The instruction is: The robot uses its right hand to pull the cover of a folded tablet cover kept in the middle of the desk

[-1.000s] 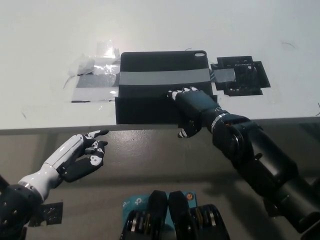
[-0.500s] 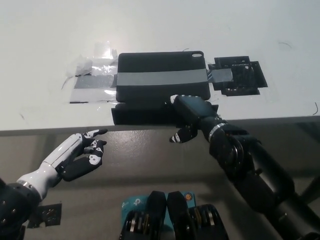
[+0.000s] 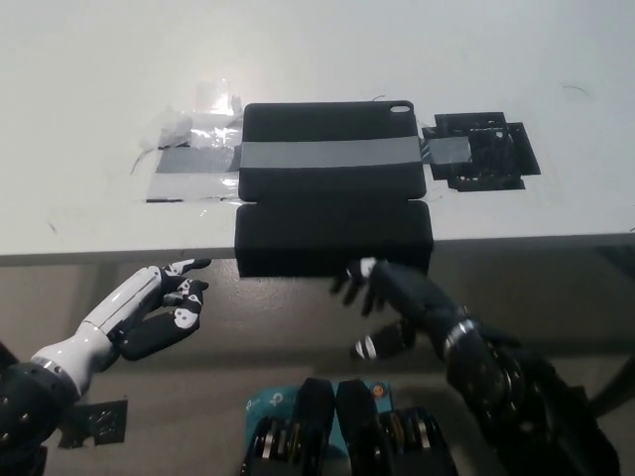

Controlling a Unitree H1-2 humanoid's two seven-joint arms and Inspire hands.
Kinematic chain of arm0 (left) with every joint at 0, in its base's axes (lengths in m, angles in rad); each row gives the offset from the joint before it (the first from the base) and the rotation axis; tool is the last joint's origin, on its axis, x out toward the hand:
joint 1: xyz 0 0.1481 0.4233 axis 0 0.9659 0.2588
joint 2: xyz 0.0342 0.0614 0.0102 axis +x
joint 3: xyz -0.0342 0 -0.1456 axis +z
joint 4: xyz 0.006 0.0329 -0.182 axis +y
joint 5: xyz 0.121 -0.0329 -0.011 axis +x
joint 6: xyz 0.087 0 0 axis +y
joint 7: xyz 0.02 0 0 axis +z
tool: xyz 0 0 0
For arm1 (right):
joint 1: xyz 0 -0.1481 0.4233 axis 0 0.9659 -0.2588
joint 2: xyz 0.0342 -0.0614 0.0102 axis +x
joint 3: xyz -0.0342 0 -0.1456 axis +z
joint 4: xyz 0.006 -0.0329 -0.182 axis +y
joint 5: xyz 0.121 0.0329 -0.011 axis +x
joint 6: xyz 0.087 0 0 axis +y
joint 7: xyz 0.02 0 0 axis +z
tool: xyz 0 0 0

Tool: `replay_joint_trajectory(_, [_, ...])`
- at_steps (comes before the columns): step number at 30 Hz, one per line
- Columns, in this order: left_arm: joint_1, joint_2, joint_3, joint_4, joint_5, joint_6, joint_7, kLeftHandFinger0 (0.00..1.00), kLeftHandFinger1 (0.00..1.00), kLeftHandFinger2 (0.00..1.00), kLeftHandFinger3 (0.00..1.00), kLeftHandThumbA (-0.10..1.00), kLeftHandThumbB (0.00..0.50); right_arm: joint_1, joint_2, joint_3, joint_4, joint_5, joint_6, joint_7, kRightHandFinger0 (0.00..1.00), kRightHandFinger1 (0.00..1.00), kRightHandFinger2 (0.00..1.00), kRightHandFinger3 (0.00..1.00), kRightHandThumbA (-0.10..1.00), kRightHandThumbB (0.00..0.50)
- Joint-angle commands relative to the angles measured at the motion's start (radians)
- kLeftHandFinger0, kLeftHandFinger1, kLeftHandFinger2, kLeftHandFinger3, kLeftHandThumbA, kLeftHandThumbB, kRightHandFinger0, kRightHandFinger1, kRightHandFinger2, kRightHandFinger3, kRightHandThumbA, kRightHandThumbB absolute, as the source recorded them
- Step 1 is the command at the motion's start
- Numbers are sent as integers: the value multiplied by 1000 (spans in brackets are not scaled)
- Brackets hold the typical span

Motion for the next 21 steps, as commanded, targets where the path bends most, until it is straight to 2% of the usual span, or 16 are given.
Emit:
replay_joint_trajectory(1, [-41,24,19,-21,1,12,-20,827,875,1000,1000,1000,68,21,-30,-40,-97,29,-6,5,465,569,620,676,1000,386])
replay_joint_trajectory(2, [-40,20,22,-24,2,12,-17,820,865,994,1000,1000,62,34,-33,-47,-119,35,1,10,517,617,665,723,1000,382])
replay_joint_trajectory(3, [-40,19,22,-26,2,12,-19,818,865,995,1000,1000,39,47,-32,-58,-135,47,-4,5,415,520,606,692,1000,356])
replay_joint_trajectory(6, [-34,13,22,-30,3,12,-19,833,878,1000,1000,1000,27,87,-34,-93,-200,71,22,19,361,463,574,679,1000,328])
replay_joint_trajectory(7, [-32,13,21,-24,2,12,-18,835,880,1000,1000,1000,32,95,-37,-100,-219,74,33,27,434,549,661,742,1000,285])
replay_joint_trajectory(9, [-33,15,19,-22,6,12,-19,832,879,1000,1000,1000,41,99,-38,-107,-234,74,45,35,494,604,720,803,1000,267])
replay_joint_trajectory(10, [-33,17,14,-16,13,12,-20,826,875,1000,1000,1000,52,108,-38,-119,-253,87,54,39,490,595,723,812,1000,244])
replay_joint_trajectory(11, [-33,19,12,-13,15,12,-22,827,876,1000,1000,1000,57,114,-40,-126,-262,92,43,35,450,559,699,795,1000,228])
replay_joint_trajectory(12, [-33,20,11,-12,15,12,-22,826,876,1000,1000,1000,55,118,-40,-139,-268,111,24,29,307,432,596,764,1000,210])
replay_joint_trajectory(14, [-33,20,11,-10,16,12,-23,823,876,1000,1000,1000,56,121,-44,-155,-279,136,13,34,312,431,596,790,1000,206])
replay_joint_trajectory(16, [-25,23,14,-7,11,12,-20,814,869,1000,1000,1000,71,113,-73,-180,-303,198,7,79,387,484,624,832,1000,175])
replay_joint_trajectory(17, [-25,21,15,-4,9,12,-19,810,865,998,1000,1000,81,109,-85,-191,-307,220,-1,91,495,585,719,865,990,163])
replay_joint_trajectory(18, [-21,18,17,-1,3,12,-17,807,862,996,1000,1000,82,108,-95,-198,-313,237,-6,100,532,614,748,875,977,160])
replay_joint_trajectory(19, [-20,16,17,2,4,12,-16,802,857,993,1000,1000,102,107,-102,-226,-329,275,-10,102,677,732,865,944,901,157])
replay_joint_trajectory(20, [-20,15,16,1,10,12,-15,801,855,992,1000,1000,103,107,-107,-252,-341,302,-6,98,681,723,861,979,889,154])
replay_joint_trajectory(21, [-20,14,17,2,11,12,-16,802,854,990,1000,1000,98,106,-110,-276,-344,328,-5,95,642,684,845,1000,923,165])
